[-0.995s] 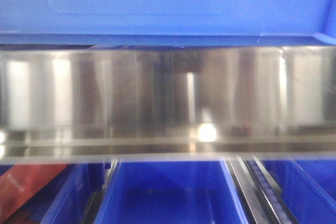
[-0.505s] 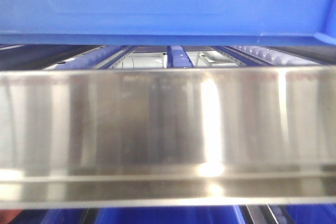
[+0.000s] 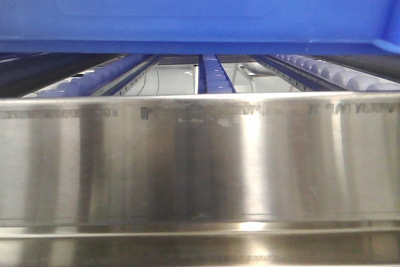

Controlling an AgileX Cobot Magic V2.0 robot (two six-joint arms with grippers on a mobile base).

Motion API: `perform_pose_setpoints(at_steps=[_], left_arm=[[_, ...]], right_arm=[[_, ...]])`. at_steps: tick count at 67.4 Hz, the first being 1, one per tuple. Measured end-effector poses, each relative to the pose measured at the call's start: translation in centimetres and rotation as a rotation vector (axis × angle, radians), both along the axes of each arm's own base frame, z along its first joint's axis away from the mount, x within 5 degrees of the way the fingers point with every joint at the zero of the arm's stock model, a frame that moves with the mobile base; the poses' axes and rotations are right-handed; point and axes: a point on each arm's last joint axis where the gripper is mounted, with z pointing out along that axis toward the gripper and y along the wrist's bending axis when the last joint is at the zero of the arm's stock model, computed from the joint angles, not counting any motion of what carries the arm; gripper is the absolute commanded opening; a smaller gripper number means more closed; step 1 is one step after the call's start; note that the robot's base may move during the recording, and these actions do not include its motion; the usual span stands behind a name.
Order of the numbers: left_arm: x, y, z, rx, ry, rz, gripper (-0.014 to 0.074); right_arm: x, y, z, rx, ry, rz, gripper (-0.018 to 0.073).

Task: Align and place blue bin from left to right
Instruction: 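Lower the bin onto the shelf rollers with both grippers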

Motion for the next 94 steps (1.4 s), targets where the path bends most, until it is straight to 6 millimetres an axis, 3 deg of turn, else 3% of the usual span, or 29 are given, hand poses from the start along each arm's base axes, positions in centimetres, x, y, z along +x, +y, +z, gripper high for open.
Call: perform_pose_setpoints(at_steps=[53,61,79,94], left_arm=[[0.0,0.0,0.0,-0.001,0.001,-0.001,-0.0111],[0.2,-0.2,-0.3,-0.024,0.019,-0.011,-0.0111],[4.1,-0.8,-2.5,-0.088,0.072,-0.033,-0.0111],[6.6,-0.8,-4.6,-0.088,0.133,-0.017,-0.0111]], right_arm=[[0.0,0.0,0.0,0.000,0.000,0.000,-0.0080],[1.0,-0.3,-0.3,0.016,0.010,-0.031,-0.0080],[4.3,-0.9,-1.2,0.077,0.029,-0.077,-0.0080],[6.2,0.4,-3.4,0.021,0.080,-0.090,-0.0080]])
